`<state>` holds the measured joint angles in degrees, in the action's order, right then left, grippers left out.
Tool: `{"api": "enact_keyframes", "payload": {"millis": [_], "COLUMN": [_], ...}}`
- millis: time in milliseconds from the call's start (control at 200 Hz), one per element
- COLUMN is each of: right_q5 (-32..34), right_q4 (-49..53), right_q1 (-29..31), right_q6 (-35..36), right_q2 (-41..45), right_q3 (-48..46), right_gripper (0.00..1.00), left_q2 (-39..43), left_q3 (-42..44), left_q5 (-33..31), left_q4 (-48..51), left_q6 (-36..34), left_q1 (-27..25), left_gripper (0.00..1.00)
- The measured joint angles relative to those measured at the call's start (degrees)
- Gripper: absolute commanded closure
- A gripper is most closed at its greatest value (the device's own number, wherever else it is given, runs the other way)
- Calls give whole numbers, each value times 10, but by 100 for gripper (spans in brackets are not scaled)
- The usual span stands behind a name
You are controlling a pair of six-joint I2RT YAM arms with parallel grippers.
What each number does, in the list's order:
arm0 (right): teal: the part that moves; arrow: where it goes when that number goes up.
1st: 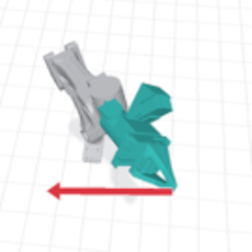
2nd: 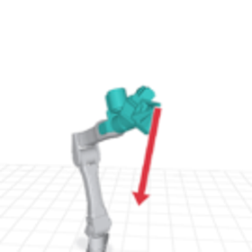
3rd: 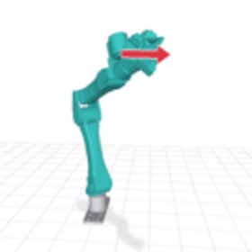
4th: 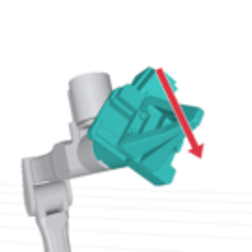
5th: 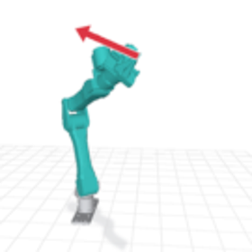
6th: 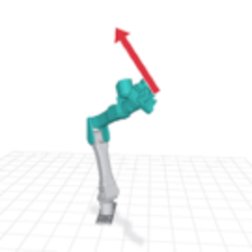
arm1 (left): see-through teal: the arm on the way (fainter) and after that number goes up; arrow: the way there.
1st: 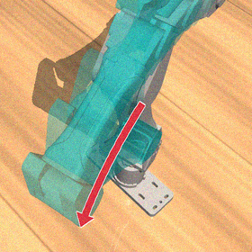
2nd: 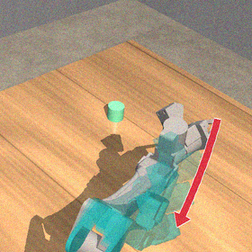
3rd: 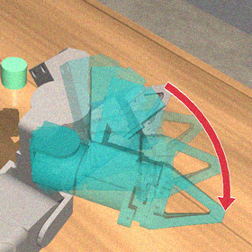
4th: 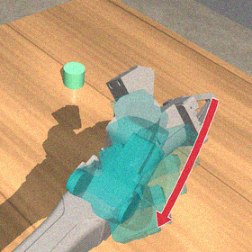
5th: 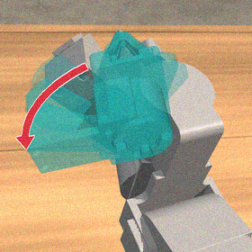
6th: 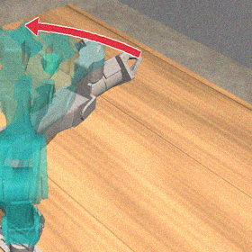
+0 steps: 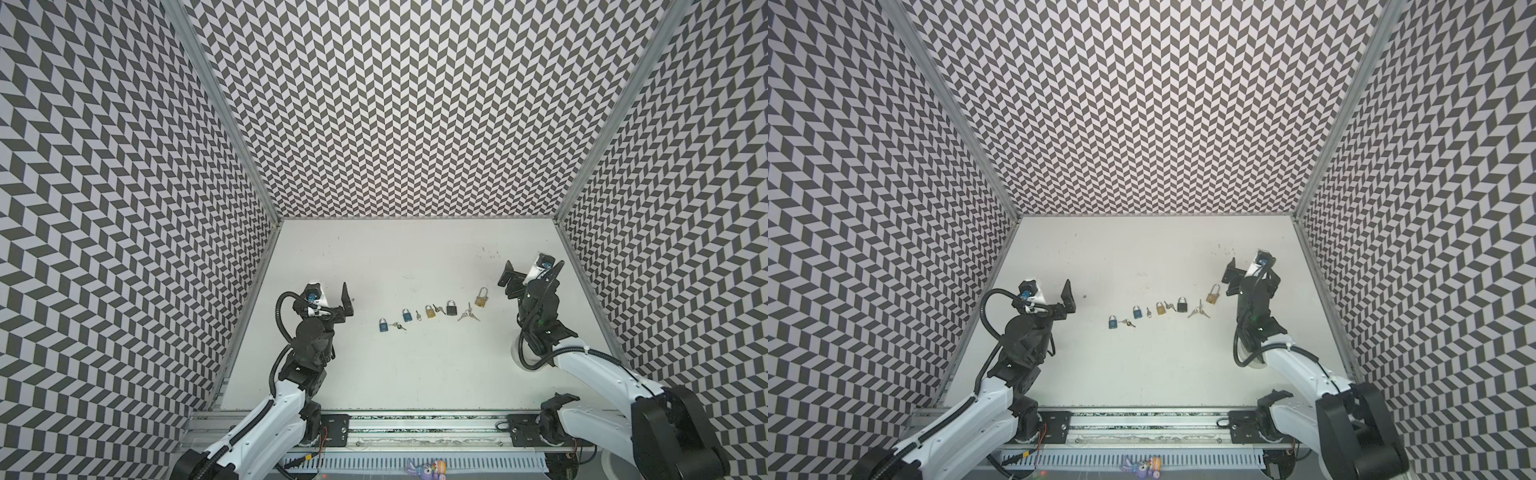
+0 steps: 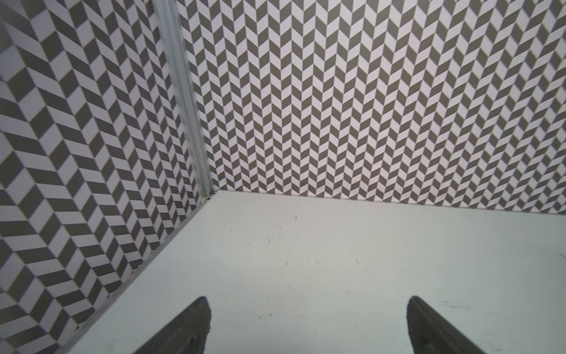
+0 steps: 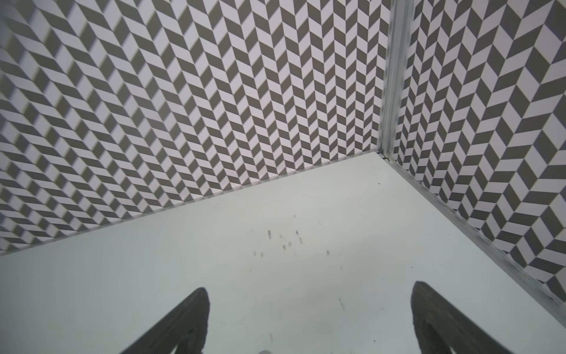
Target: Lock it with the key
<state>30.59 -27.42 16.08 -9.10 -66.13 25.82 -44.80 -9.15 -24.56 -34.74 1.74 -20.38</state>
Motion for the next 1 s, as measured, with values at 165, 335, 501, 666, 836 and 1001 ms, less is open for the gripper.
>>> {"api": "enact_keyframes", "payload": {"millis": [165, 335, 501, 666, 836, 1001], "right_q5": [-7, -52, -92, -112, -102, -155], "right_q4": [-47, -117, -165, -188, -82, 89], "right_q1": [-35, -72, -85, -95, -96, -95], "right_q6": [40, 59, 69, 70, 19, -30], "right_q2": [-21, -51, -89, -99, -100, -101], "right_q3": [-46, -94, -99, -93, -23, 113], "right_gripper": [0, 0, 0, 0, 0, 0], "left_q2": [-47, -111, -141, -180, -201, -198], "left_q3": [27, 48, 60, 60, 60, 59], "left_q5": [-6, -3, 33, 83, 125, 134], "left_q4": [-53, -109, -162, -219, -250, -260], "left_q6": [-36, -49, -50, -52, -51, -53], "left_q1": [7, 38, 83, 110, 124, 120], "left_gripper": [0, 0, 0, 0, 0, 0]}}
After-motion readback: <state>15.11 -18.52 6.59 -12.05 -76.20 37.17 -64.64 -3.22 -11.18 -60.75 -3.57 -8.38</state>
